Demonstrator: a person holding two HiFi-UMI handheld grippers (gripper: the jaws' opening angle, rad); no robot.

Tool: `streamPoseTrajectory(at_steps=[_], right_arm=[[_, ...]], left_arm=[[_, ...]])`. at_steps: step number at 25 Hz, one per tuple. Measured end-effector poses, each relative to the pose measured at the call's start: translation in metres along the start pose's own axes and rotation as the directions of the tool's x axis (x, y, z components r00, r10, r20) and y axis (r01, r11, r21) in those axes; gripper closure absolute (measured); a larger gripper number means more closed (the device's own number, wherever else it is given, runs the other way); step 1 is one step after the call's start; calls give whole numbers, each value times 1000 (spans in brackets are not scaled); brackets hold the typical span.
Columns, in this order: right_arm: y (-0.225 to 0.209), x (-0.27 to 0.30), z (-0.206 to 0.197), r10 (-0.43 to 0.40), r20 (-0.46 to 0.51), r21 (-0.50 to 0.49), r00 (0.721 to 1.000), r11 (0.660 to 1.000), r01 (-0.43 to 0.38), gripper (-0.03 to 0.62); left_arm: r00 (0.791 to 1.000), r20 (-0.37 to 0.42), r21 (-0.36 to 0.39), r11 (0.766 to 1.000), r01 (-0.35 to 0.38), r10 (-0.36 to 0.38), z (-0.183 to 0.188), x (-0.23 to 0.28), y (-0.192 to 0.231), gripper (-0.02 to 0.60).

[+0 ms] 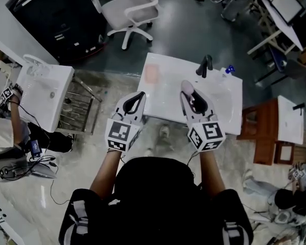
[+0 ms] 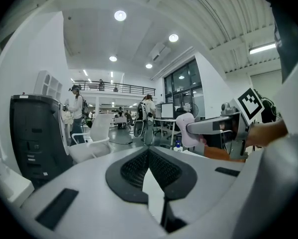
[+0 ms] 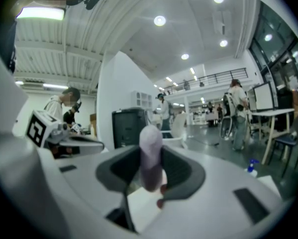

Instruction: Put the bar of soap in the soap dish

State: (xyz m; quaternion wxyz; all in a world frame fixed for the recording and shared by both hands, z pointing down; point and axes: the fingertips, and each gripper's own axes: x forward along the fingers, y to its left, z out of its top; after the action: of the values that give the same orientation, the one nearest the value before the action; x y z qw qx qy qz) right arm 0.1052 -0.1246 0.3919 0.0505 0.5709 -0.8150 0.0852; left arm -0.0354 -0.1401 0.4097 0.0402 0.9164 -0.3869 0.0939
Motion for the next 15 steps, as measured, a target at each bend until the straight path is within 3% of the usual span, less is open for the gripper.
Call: streamPoseTrajectory(at_steps=[15], right_arm=[[-60,107,-15,166,-66,33,984,986,-164,431]], left_arm=[[989,-46,-33,990,-139,137,-14,88,45,557]])
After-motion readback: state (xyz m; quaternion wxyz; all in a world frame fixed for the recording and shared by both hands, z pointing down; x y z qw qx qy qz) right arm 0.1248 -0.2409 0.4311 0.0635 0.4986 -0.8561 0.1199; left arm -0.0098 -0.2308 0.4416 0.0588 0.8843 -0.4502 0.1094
